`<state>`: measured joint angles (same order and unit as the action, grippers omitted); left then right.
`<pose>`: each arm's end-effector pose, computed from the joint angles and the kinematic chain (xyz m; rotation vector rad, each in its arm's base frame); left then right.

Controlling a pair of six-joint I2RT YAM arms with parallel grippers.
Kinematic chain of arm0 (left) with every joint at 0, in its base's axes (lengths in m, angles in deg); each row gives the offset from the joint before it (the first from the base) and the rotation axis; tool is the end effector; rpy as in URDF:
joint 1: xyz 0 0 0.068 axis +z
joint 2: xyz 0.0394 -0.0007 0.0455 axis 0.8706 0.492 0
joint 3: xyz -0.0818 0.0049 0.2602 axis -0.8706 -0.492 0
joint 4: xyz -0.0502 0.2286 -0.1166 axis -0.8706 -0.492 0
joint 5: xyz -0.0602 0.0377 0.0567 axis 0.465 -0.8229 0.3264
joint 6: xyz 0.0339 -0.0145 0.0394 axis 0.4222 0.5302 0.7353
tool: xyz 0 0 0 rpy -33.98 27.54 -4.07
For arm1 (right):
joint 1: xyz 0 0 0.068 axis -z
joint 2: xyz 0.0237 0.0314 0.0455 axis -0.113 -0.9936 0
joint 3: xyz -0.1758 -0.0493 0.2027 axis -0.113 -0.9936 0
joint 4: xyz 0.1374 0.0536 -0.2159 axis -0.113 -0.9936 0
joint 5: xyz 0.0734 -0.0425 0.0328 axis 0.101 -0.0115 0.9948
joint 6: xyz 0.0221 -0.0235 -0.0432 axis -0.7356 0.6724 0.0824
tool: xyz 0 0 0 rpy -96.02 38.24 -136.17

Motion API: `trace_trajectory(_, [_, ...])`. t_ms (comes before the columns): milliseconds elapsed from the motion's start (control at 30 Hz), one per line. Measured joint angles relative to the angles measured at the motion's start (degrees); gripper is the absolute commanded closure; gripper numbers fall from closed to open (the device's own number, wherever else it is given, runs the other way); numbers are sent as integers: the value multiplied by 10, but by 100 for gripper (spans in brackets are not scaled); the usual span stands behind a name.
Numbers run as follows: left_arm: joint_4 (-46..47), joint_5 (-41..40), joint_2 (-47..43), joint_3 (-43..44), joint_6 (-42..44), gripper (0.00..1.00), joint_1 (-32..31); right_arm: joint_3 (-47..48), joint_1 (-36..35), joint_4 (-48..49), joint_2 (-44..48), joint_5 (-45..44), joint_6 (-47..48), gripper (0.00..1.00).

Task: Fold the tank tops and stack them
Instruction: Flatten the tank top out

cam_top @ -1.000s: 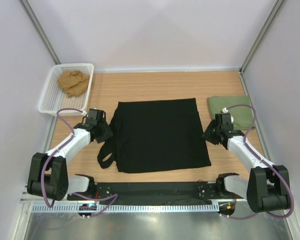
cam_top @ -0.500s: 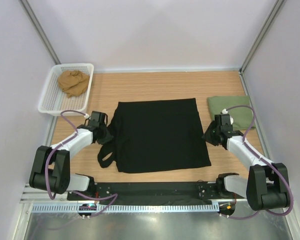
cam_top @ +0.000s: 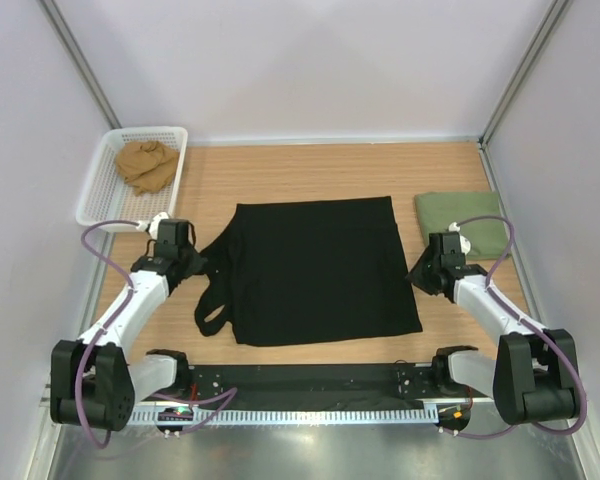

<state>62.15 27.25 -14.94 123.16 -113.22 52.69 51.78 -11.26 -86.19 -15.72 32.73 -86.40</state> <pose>0.2221 -0.0232 0.2066 -0.7881 2.3043 -0.1356 0.2055 0.0151 0.1659 0.7570 2.4465 0.2233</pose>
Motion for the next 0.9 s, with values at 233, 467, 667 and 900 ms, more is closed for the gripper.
trace_trajectory(233, [-4, -38, 7, 21, -12, 100, 40, -13, 0, -6, 27, -5, -16, 66])
trace_trajectory(467, [12, -36, 89, 61, -12, 41, 108, -27, 0, -28, 50, -10, -30, 57])
trace_trajectory(667, [15, 3, 88, 77, -15, 34, 101, -9, 0, -112, 65, -42, -57, 57])
trace_trajectory(900, [11, 60, -11, 39, -17, 35, 47, 26, -16, -217, 86, -71, -88, 57])
